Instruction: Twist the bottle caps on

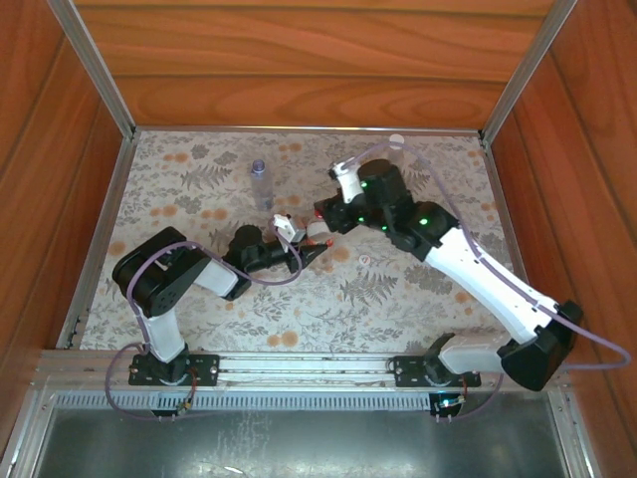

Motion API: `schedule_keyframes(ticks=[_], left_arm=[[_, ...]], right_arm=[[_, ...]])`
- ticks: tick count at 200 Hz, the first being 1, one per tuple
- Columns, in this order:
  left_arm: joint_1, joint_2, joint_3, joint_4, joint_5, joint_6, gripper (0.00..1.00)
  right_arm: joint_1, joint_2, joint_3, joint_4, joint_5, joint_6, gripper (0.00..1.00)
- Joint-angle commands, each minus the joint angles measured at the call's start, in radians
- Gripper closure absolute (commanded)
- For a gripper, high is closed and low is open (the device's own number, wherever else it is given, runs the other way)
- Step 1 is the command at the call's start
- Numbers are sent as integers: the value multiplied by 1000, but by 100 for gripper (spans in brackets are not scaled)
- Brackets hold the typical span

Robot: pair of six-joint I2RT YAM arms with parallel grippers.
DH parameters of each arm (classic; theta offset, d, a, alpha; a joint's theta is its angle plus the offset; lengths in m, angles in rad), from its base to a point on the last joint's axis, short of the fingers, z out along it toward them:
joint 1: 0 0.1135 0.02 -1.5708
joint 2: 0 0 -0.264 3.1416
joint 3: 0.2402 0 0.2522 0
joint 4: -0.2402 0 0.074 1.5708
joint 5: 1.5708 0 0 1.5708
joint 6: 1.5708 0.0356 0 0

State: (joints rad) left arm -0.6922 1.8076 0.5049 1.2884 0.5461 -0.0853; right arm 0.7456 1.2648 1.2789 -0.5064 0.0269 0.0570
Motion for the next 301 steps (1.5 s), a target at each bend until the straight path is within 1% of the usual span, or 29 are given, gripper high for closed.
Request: schedule_keyframes(ticks=[1,15,29,44,72,109,140,159,182,197,217,237,252,274,286,293,301], left_arm=[[12,41,-3,-111,167,28,47],[18,50,5,-110,225,25,47],[23,58,16,-110,276,14,47],[26,62,21,-111,311,11,47],[32,70,24,-111,337,2,47],[43,75,26,-111,352,-5,47],[53,76,27,-111,356,-10,47],[55,78,30,-111,356,-12,47],[55,79,30,-111,356,-14,47],[54,78,30,-111,351,-17,47],[55,75,31,-111,316,-28,48],[54,69,35,-111,252,-40,48],[55,65,37,-111,178,-59,48],[51,58,38,-109,67,-72,48],[43,53,38,-109,10,-73,48],[39,50,37,-110,-25,-71,48],[32,45,34,-112,-57,-66,48]], right_arm=[[-81,-20,-34,11,-310,-130,33],[-119,-11,-33,-14,-447,-208,35],[-148,25,5,-80,-526,-286,38],[-164,63,38,-125,-553,-348,39],[-174,145,90,-184,-610,-432,41],[-174,211,120,-211,-652,-468,51],[-176,224,114,-218,-664,-469,58],[-178,222,107,-217,-663,-462,64],[-178,216,96,-202,-671,-449,70],[-178,212,85,-189,-674,-437,73],[-178,204,66,-174,-671,-415,73],[-174,185,27,-129,-626,-341,73],[-165,156,-24,-58,-535,-236,74],[-108,108,-100,22,-297,-112,74],[-70,92,-134,53,-196,-30,74],[-36,87,-143,54,-119,0,74],[18,84,-143,37,-1,17,74]])
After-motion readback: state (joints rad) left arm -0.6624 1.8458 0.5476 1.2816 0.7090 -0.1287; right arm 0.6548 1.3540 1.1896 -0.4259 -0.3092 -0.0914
